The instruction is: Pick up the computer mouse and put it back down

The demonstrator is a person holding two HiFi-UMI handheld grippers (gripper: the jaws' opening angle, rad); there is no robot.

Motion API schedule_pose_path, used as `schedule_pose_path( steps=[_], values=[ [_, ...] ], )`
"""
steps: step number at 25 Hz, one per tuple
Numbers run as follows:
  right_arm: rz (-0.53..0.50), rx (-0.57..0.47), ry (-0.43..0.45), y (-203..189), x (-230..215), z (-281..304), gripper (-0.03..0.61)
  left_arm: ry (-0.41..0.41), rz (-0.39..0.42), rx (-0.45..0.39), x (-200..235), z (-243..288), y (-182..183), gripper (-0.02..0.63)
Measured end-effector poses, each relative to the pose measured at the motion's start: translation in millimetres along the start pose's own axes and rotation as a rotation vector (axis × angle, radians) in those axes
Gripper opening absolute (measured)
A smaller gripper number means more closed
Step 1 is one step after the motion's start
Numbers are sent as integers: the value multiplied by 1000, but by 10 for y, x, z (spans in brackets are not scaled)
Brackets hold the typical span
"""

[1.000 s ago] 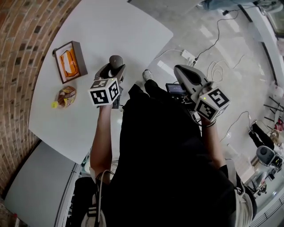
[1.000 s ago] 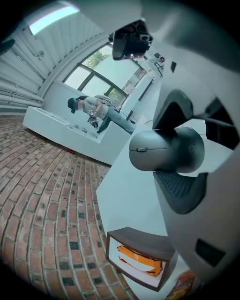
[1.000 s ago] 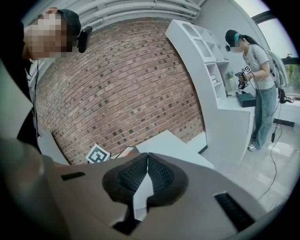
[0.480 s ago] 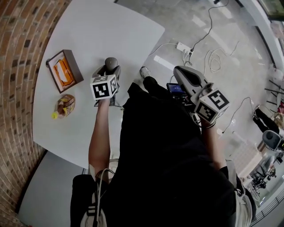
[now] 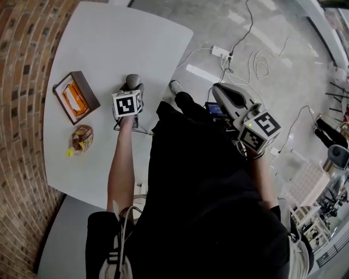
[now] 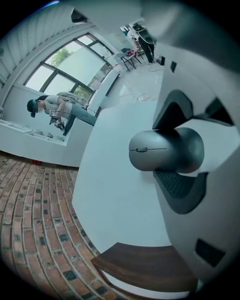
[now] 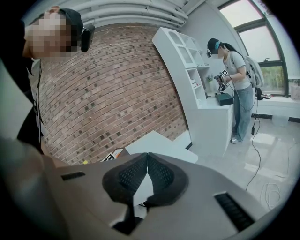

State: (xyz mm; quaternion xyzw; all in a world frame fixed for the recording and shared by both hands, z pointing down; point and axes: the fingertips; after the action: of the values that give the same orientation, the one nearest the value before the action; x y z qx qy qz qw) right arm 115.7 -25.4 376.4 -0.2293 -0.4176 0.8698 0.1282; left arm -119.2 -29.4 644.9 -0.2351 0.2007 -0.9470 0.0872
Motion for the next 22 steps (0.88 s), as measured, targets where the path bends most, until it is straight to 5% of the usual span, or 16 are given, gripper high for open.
schedule_pose_path(
  steps=[10, 22],
  values=[
    [29, -3, -48, -36, -120, -96, 18, 77, 38, 130, 162, 138, -125, 298],
    [36, -10, -67, -44, -172, -148, 17, 75, 37, 133, 176, 156, -150, 301]
  ],
)
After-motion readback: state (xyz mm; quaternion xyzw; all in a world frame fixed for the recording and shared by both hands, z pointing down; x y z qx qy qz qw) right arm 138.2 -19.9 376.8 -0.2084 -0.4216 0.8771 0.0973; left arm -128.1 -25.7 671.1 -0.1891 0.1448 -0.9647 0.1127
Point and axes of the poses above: the fingertips, and each gripper's own axes: z forward along the fingers, x to its left, y out of its top, and after that the axes turned 13 degrees about -y, right-handed
